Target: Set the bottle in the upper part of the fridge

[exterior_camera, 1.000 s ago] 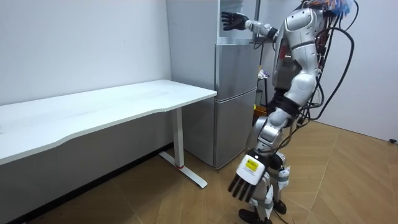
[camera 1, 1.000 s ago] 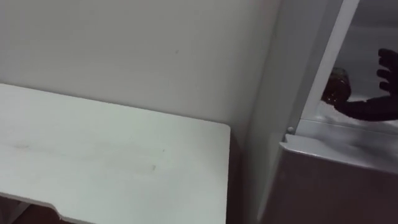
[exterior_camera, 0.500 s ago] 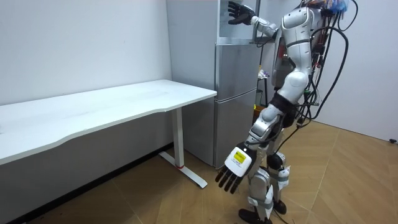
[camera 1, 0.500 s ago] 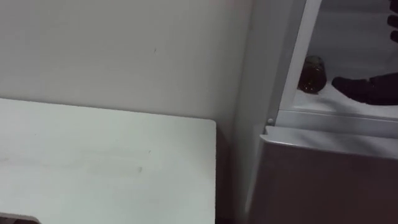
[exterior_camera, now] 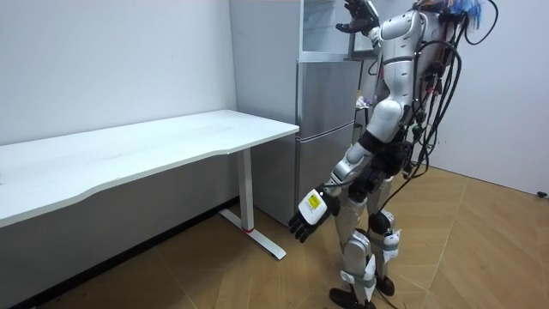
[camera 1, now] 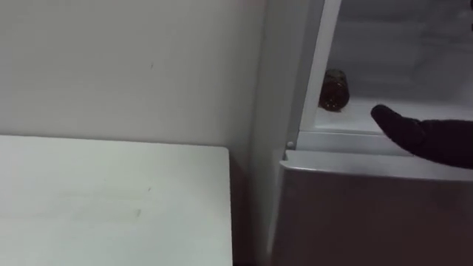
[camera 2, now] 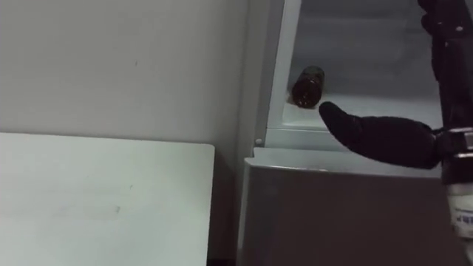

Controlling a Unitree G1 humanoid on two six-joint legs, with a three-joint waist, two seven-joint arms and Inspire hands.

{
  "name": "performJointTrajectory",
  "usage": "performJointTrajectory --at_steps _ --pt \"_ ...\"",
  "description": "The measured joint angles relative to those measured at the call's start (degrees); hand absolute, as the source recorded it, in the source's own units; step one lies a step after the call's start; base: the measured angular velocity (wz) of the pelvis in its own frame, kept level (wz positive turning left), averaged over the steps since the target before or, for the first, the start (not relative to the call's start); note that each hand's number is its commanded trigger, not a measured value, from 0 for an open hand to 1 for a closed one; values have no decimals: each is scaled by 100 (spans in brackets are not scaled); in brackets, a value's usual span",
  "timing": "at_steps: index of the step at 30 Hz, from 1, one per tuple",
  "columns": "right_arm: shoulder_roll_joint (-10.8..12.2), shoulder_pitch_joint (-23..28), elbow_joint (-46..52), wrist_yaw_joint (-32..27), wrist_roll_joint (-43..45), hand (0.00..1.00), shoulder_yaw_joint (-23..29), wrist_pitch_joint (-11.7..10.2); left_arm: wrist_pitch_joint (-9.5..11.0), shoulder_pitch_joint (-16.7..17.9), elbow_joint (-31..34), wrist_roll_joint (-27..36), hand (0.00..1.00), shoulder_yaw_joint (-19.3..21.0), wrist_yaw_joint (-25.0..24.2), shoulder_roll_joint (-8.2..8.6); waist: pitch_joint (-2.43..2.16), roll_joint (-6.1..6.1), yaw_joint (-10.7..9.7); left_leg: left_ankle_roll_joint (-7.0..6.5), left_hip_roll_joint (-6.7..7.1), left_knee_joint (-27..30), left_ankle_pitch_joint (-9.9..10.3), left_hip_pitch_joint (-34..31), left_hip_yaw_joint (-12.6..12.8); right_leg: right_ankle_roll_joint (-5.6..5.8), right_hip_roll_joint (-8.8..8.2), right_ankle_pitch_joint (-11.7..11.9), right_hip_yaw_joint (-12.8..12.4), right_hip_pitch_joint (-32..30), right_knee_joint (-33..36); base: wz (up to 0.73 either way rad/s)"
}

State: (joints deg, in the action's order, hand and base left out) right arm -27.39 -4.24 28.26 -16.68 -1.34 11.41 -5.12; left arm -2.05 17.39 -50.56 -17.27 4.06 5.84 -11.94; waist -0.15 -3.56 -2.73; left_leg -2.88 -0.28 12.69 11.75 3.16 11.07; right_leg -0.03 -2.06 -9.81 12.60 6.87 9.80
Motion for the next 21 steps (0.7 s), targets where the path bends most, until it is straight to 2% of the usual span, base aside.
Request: performJointTrajectory --at_steps 3,6,9,11,14,21 --pt "148 132 1 -82 37 0 162 -97 19 -26 -6 -53 0 7 0 46 -8 81 -36 1 -1 1 1 -32 3 0 -1 0 3 -51 4 0" --pt "595 433 66 -401 120 0 378 -270 122 -14 -6 -42 0 7 4 156 -49 187 -77 3 -1 -18 0 -49 38 4 3 -2 -24 -89 -10 -3" --pt "824 751 63 -529 150 0 342 -324 199 -17 -23 -42 0 -3 23 229 -30 229 -60 11 0 -96 -7 20 119 6 14 -4 -139 -88 -13 -14" --pt "978 1115 -49 -649 317 0 337 -436 373 -94 -227 -40 0 -30 66 232 -15 287 -30 14 -9 -137 -7 65 182 7 23 -5 -178 -82 -11 -15" --pt "1246 1459 -217 -836 771 0 329 -500 442 -135 -341 -39 0 -31 99 232 -6 335 -28 21 -33 -150 -2 56 310 7 42 -5 -294 -159 -2 -21" --pt "1621 1937 -1184 -1370 882 0 266 -649 511 -83 -341 -40 0 -63 109 228 -6 331 -26 18 -19 -183 1 59 339 21 26 -15 -308 -185 -13 -4"
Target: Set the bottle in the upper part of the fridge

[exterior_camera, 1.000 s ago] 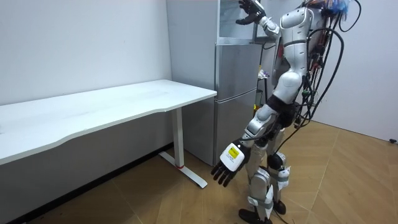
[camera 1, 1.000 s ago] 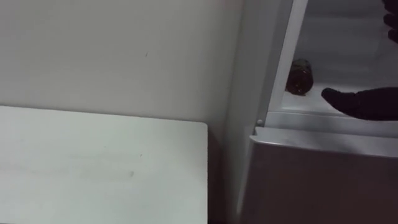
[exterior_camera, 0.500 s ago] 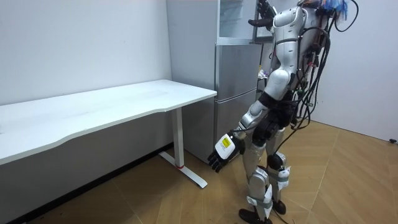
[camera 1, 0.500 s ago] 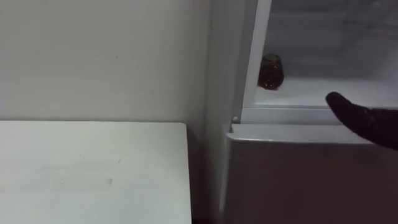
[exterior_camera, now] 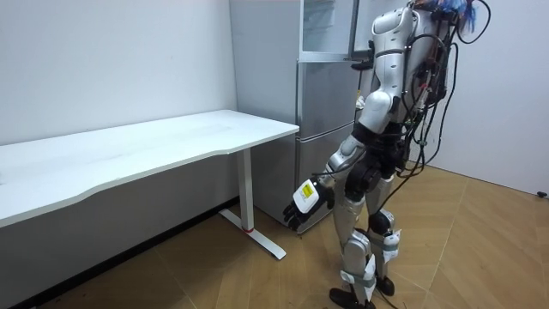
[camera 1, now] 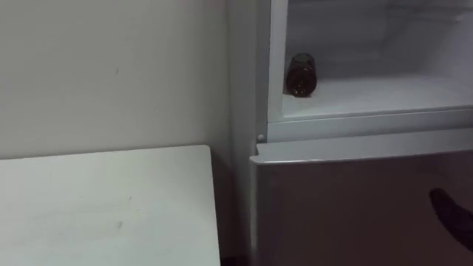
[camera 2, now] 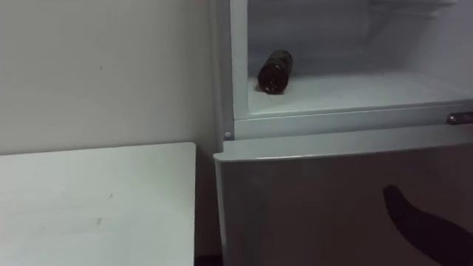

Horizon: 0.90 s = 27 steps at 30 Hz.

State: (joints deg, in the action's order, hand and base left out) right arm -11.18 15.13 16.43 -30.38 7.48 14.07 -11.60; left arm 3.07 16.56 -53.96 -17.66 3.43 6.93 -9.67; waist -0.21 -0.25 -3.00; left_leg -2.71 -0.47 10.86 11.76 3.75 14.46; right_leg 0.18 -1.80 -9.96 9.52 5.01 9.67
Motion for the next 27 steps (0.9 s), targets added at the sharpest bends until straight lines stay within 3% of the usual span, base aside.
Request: performJointTrajectory --at_steps 6,8,13,16,21,27 --pt "3 530 -947 -146 -18 0 -670 -36 2 31 -3 25 0 -61 35 -10 2 22 0 -5 7 -12 4 -26 9 7 -2 -6 -10 -22 3 0" --pt "16 618 -1661 -110 -15 0 -846 -77 5 -18 -4 89 0 -129 42 2 -2 34 10 -9 23 -30 8 -22 -9 17 -7 -26 -58 -1 14 2" --pt "64 676 -2489 -72 -43 0 -848 -92 87 -21 -11 132 0 -142 42 23 -26 84 -1 -11 36 -69 7 -1 -8 26 -10 -35 -82 3 0 0" --pt "47 647 -3314 -121 18 0 -920 -216 164 -1 -25 243 0 -185 120 17 -23 76 -15 -8 38 -58 7 54 -30 25 -6 -35 -49 80 -42 3" --pt "55 703 -4874 -150 285 0 -1202 -87 170 68 -133 236 0 -169 162 17 -38 56 24 8 42 -123 20 195 -11 23 -3 -44 -36 177 -102 -3" --pt "47 739 -5751 72 169 0 -1472 138 5 79 -141 223 0 -312 141 17 -14 60 32 8 54 -141 21 187 -53 28 -16 -70 1 200 -112 1"
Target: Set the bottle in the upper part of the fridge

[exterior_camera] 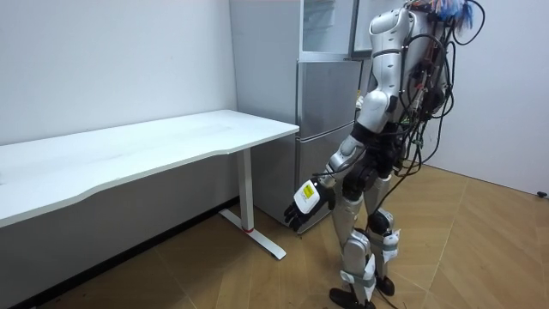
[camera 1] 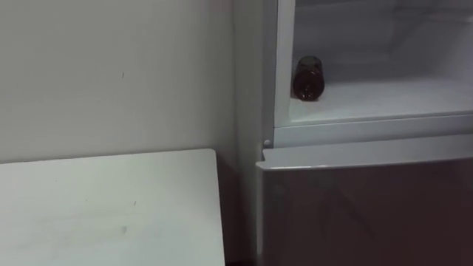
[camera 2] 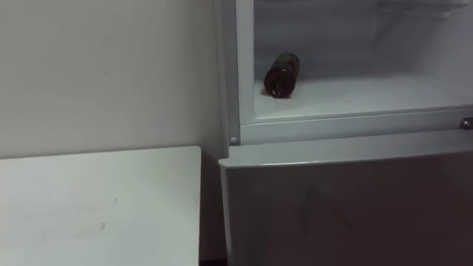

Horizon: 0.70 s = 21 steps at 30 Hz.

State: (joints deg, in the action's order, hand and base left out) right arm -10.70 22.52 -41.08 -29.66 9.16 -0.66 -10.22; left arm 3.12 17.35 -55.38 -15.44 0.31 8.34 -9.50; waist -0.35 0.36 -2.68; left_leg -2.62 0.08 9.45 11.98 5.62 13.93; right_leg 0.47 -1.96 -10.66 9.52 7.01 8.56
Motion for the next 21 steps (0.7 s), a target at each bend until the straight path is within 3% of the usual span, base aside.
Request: performJointTrajectory --at_steps 6,11,21 --pt "28 -354 -858 1032 -315 0 -75 322 -183 -5 52 -241 0 2 -74 -1 19 -47 10 1 4 11 2 -8 -18 4 -7 -25 8 -3 6 1" --pt "182 -599 -1229 1969 -461 0 -80 638 -451 -29 50 -562 0 2 -321 17 17 -59 7 2 10 23 2 -27 -46 4 -9 -26 19 3 3 2" --pt "209 -833 -1453 2489 -634 0 -40 863 -796 -101 62 -788 0 -8 -536 35 29 -94 2 1 31 21 2 -28 -124 6 -51 -28 83 33 0 4"
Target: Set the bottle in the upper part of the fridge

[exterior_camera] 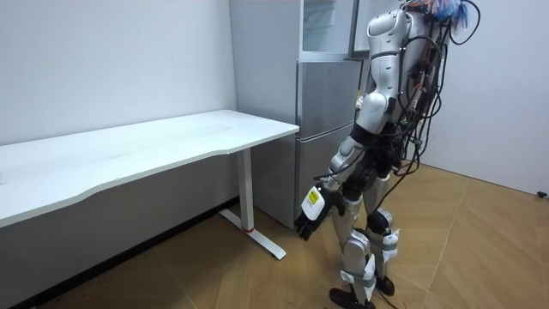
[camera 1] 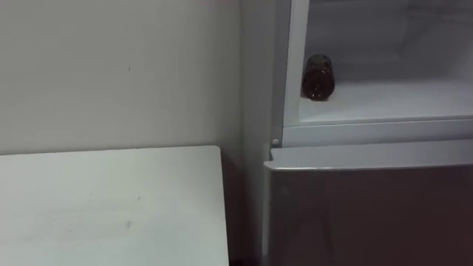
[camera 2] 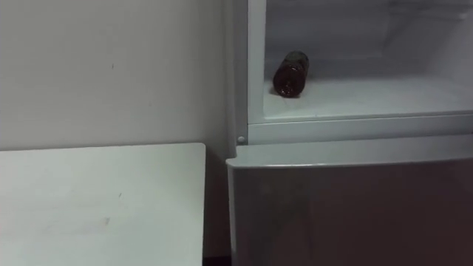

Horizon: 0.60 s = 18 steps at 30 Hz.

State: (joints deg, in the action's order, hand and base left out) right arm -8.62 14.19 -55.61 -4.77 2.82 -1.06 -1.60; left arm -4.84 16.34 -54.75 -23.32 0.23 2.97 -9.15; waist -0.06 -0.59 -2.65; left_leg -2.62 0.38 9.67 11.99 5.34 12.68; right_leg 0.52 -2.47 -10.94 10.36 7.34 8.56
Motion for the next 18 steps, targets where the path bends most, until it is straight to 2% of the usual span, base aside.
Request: performJointTrajectory --at_steps 3,6,10,12,13,15,18 --pt "0 -16 -45 -1 -367 0 3 26 2 -37 17 4 0 -8 24 1 3 0 -3 0 0 -3 0 27 0 1 10 -2 -5 12 8 0" --pt "2 11 -45 -7 -1193 0 12 27 16 -69 17 15 0 -25 99 14 5 -2 -6 -1 -1 -7 0 26 25 6 3 -16 -42 9 6 -4" --pt "5 28 40 -20 -2666 0 532 27 162 -53 -41 19 0 166 162 80 8 -9 -64 -3 3 -4 1 42 34 8 12 -29 -82 -2 11 -1" --pt "-4 23 325 -203 -3993 0 1152 26 242 77 -38 153 0 396 167 86 4 -31 -152 -3 4 -10 1 77 47 11 13 -31 -92 2 13 0" --pt "-2 33 463 -247 -4379 0 1303 25 259 110 -35 160 0 471 185 92 6 -32 -195 -3 6 -14 1 83 45 11 14 -38 -89 5 17 0" --pt "-15 29 789 -373 -5990 0 1842 -123 282 214 -28 282 0 651 287 90 15 -45 -312 2 8 -12 9 123 51 12 23 -50 -88 58 8 0" --pt "-20 -63 918 -613 -7637 0 2319 -281 284 254 -29 413 0 663 388 84 12 -53 -342 2 6 -5 34 135 53 13 24 -75 -83 65 17 0"
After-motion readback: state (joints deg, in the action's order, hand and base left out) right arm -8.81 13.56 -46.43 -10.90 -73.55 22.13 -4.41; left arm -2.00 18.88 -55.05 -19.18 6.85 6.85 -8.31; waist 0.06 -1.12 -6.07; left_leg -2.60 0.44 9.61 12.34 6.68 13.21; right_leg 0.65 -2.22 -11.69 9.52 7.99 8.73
